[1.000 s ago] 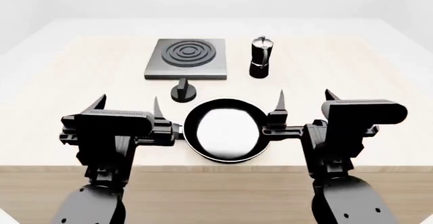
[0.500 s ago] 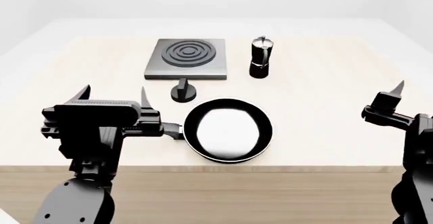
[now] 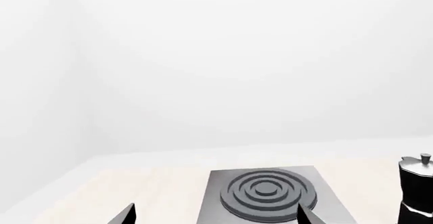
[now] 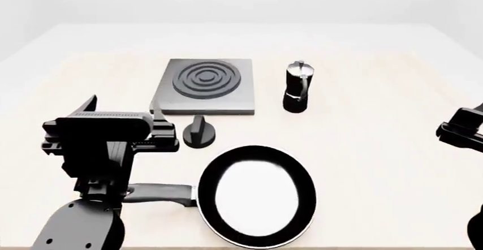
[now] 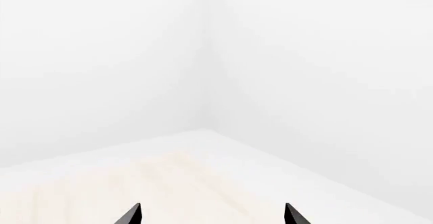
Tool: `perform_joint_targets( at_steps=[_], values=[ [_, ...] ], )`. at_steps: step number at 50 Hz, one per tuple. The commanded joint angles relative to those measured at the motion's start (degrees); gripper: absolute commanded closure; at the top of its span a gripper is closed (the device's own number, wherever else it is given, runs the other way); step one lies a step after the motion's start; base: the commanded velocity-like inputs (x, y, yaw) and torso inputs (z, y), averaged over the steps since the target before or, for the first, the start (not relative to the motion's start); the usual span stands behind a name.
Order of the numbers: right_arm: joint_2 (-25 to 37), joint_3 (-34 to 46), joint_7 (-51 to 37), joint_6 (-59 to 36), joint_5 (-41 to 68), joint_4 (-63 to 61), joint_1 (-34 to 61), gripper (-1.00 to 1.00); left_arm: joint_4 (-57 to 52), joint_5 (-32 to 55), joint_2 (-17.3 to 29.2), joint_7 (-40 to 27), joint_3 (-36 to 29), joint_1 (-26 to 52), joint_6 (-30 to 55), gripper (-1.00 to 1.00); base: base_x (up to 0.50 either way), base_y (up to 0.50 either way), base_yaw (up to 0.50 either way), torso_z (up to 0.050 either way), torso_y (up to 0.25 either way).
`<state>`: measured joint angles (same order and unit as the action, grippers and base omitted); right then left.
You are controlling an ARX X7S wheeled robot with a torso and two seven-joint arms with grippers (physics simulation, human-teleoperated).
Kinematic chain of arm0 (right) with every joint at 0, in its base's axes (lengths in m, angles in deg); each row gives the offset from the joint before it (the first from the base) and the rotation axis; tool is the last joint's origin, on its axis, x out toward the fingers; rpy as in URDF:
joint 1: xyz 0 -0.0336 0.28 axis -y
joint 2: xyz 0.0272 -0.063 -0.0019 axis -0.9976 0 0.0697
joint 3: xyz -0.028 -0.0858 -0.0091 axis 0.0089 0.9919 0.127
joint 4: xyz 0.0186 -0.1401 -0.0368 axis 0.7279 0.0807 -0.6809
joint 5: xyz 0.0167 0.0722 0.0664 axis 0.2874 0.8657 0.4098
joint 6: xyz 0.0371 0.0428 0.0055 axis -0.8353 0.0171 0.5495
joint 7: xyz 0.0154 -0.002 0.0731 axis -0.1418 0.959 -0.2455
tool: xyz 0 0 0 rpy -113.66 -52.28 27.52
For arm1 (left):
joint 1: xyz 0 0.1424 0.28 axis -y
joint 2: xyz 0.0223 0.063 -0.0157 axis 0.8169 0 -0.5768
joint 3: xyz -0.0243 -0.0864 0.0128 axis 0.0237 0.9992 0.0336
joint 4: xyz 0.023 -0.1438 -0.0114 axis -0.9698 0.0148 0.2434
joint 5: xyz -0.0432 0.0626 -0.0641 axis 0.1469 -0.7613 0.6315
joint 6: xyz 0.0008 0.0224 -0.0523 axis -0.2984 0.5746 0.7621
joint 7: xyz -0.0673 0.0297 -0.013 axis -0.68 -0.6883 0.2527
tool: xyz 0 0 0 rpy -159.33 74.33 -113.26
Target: Turn on the stove and put the frying pan on it.
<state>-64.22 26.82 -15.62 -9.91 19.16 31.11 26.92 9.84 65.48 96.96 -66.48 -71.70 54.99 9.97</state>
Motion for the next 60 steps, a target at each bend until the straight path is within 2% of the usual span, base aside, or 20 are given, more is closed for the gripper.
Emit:
perform_joint_targets(
  at_steps=[1,34,39,40,42,43,45,46,47,48,49,52,55,60],
  values=[
    [0.3,-0.3,0.1,-0.2,0.4,0.0,-0.1,-1.0,-0.1,0.4,0.4,-0.4,-0.1,0.1,0.1,-1.0,0.5,0.0,0.0,0.0,0.0],
    [0.3,1.4,-1.0,0.6,-0.2,1.5,-0.2,-1.0,0.0,2.4,0.6,-1.6,0.4,0.9,2.4,-1.0,0.47,0.0,0.0,0.0,0.001],
    [0.7,2.4,-0.8,0.0,-0.2,1.9,-0.2,-1.0,-3.3,7.1,0.0,0.7,2.6,4.4,12.7,-1.0,0.0,0.0,0.0,0.0,0.0],
    [0.8,2.7,-0.8,-0.2,-0.3,1.9,-0.1,-1.0,-4.1,8.8,-0.9,0.2,3.8,8.4,21.3,-1.0,0.0,0.0,0.0,0.0,0.0],
    [0.8,2.8,-0.8,-0.6,-0.2,1.7,0.0,-1.0,-4.7,9.1,-1.5,-0.8,4.9,11.3,27.4,-1.0,0.0,0.0,0.0,0.0,0.0],
    [0.9,2.8,-0.8,-0.8,-0.2,1.5,0.0,-1.0,-4.9,9.9,-2.0,-1.2,6.2,15.7,35.5,-1.0,0.0,0.0,0.0,0.0,0.0],
    [1.0,3.2,-0.8,-0.9,-0.2,1.6,0.1,-1.0,-4.4,11.9,-3.3,-0.2,9.8,20.9,44.0,-1.0,0.0,0.0,0.0,0.0,0.0],
    [1.0,3.2,-0.7,-0.8,-0.1,1.7,0.1,-1.0,4.1,20.5,1.3,-8.8,15.3,23.7,44.3,-1.0,0.0,0.0,0.0,0.0,0.0],
    [0.9,3.0,-0.6,-0.9,0.2,1.8,0.2,-1.0,9.4,29.1,4.8,-17.4,16.6,25.7,44.3,-1.0,0.0,0.0,0.0,0.0,0.0],
    [0.7,2.8,-0.5,-1.0,0.4,1.8,0.3,-1.0,12.2,37.7,6.3,-26.0,17.0,27.2,44.2,-1.0,0.0,0.0,0.0,0.0,0.0],
    [0.6,2.6,-0.2,-1.2,0.8,2.0,0.4,-1.0,16.1,46.3,9.7,-34.6,13.4,29.3,44.2,-1.0,0.0,0.0,0.0,0.0,0.0],
    [0.4,2.9,-0.3,-1.3,0.9,2.3,0.7,-1.0,26.9,72.1,14.7,-59.5,7.9,33.4,43.8,-1.0,0.0,0.0,0.0,0.0,0.0],
    [0.4,3.4,-0.3,-1.0,0.8,2.9,0.4,-1.0,36.7,97.8,17.7,-65.4,3.2,36.1,42.5,-1.0,0.0,0.0,0.0,0.0,0.0],
    [0.2,3.6,-0.2,-0.6,0.9,3.6,0.1,-1.0,45.0,102.0,20.6,-64.8,-3.6,38.4,42.9,-1.0,0.0,0.0,0.0,0.0,0.0]
  ],
)
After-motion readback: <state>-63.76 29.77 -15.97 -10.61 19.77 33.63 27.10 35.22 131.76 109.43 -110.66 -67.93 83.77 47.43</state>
